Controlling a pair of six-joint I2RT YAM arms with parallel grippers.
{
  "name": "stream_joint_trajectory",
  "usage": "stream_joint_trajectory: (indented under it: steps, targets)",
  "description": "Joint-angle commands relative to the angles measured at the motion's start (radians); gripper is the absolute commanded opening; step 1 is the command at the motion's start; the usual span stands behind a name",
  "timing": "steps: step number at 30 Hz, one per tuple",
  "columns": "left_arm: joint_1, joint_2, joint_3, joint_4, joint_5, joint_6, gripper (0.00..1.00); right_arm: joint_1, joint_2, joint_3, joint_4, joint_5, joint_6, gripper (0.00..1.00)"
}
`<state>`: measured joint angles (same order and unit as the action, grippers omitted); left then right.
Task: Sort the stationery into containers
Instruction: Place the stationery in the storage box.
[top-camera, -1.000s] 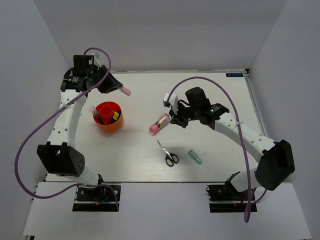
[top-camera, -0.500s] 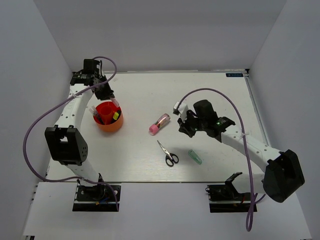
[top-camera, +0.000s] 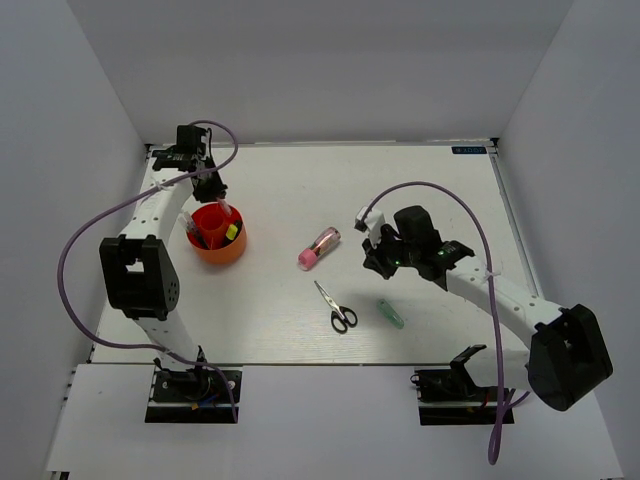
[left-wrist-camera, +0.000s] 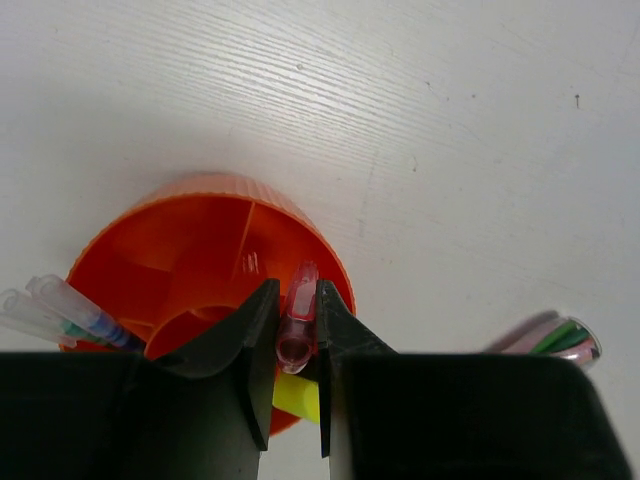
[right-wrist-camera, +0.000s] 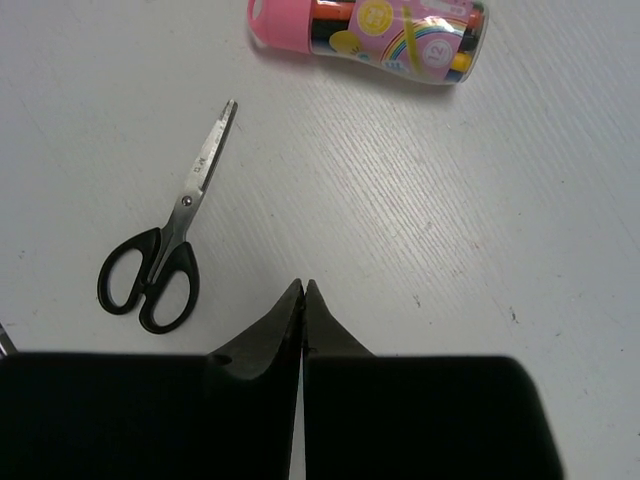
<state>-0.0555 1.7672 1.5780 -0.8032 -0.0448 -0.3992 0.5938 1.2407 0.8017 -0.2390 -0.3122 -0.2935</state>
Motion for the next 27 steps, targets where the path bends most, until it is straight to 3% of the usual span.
stream_joint_trajectory:
  steps: [1, 3, 7, 8, 10, 11, 14, 17, 20, 21, 22, 23, 24, 25, 27]
  targets:
    - [-0.006, 0.001, -0.007, 0.047, -0.044, 0.022, 0.0, -0.012, -0.03, -0.01, 0.044, 0.001, 0.019, 0.01]
    - [-0.006, 0.015, -0.006, 0.053, -0.056, 0.026, 0.0, -0.019, -0.026, -0.018, 0.046, -0.005, 0.02, 0.03]
    - [-0.015, 0.025, -0.013, 0.058, -0.084, 0.049, 0.16, -0.031, -0.02, -0.021, 0.047, -0.016, 0.024, 0.16]
    - [-0.017, 0.025, -0.027, 0.062, -0.089, 0.054, 0.27, -0.032, -0.02, -0.016, 0.047, -0.025, 0.022, 0.29]
    - [-0.018, 0.023, -0.032, 0.064, -0.09, 0.06, 0.36, -0.037, -0.017, -0.018, 0.049, -0.027, 0.022, 0.47]
    - [-0.018, 0.021, -0.036, 0.065, -0.09, 0.062, 0.45, -0.04, -0.018, -0.016, 0.046, -0.03, 0.021, 0.62]
    - [-0.02, 0.02, -0.024, 0.065, -0.087, 0.065, 0.54, -0.046, -0.02, -0.015, 0.043, -0.039, 0.021, 0.77]
    - [-0.02, 0.02, 0.006, 0.053, -0.081, 0.066, 0.6, -0.052, -0.023, -0.013, 0.04, -0.036, 0.024, 0.79]
    - [-0.023, 0.012, 0.049, 0.03, -0.075, 0.069, 0.6, -0.061, -0.024, -0.009, 0.032, -0.012, 0.028, 0.65]
    - [-0.021, 0.002, 0.057, 0.022, -0.07, 0.069, 0.58, -0.063, -0.026, -0.006, 0.024, 0.001, 0.03, 0.46]
    - [-0.023, -0.003, 0.062, 0.016, -0.06, 0.068, 0.54, -0.068, -0.029, -0.004, 0.027, 0.027, 0.031, 0.34]
    - [-0.023, -0.038, 0.066, 0.015, -0.05, 0.069, 0.37, -0.069, -0.026, 0.011, -0.005, 0.06, 0.027, 0.11]
    - [-0.021, -0.054, 0.063, 0.015, -0.05, 0.069, 0.36, -0.071, -0.018, 0.011, -0.005, 0.061, 0.021, 0.11]
    - [-0.023, -0.072, 0.062, 0.01, -0.043, 0.066, 0.13, -0.074, -0.012, 0.045, -0.066, 0.082, 0.001, 0.0]
    - [-0.027, -0.155, 0.034, 0.004, 0.006, 0.059, 0.03, -0.077, 0.026, 0.068, -0.126, 0.097, -0.033, 0.0]
